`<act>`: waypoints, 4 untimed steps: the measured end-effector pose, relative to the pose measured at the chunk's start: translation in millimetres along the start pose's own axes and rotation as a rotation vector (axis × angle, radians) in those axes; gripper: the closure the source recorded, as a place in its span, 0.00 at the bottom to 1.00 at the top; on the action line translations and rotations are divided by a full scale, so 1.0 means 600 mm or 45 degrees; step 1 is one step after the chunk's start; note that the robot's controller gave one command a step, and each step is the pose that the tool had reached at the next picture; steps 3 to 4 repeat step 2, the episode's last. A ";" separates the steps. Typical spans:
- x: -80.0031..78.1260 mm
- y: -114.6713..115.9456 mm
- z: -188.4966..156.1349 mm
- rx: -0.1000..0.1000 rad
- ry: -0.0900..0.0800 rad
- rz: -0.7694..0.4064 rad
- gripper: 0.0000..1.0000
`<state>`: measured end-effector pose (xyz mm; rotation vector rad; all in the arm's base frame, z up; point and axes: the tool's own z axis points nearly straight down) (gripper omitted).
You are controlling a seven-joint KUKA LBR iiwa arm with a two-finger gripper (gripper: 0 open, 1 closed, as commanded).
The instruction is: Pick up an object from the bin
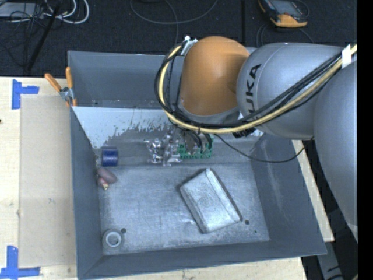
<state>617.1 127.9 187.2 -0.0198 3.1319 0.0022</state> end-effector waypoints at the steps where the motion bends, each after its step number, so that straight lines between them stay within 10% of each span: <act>1: -0.002 0.085 0.084 0.000 0.016 -0.225 1.00; 2: -0.012 0.097 -0.131 -0.002 0.000 -0.217 1.00; 4: -0.012 0.097 -0.131 -0.002 0.000 -0.217 1.00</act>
Offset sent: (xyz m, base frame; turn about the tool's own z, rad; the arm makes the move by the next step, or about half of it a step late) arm 0.0017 0.0494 -0.0482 -0.1759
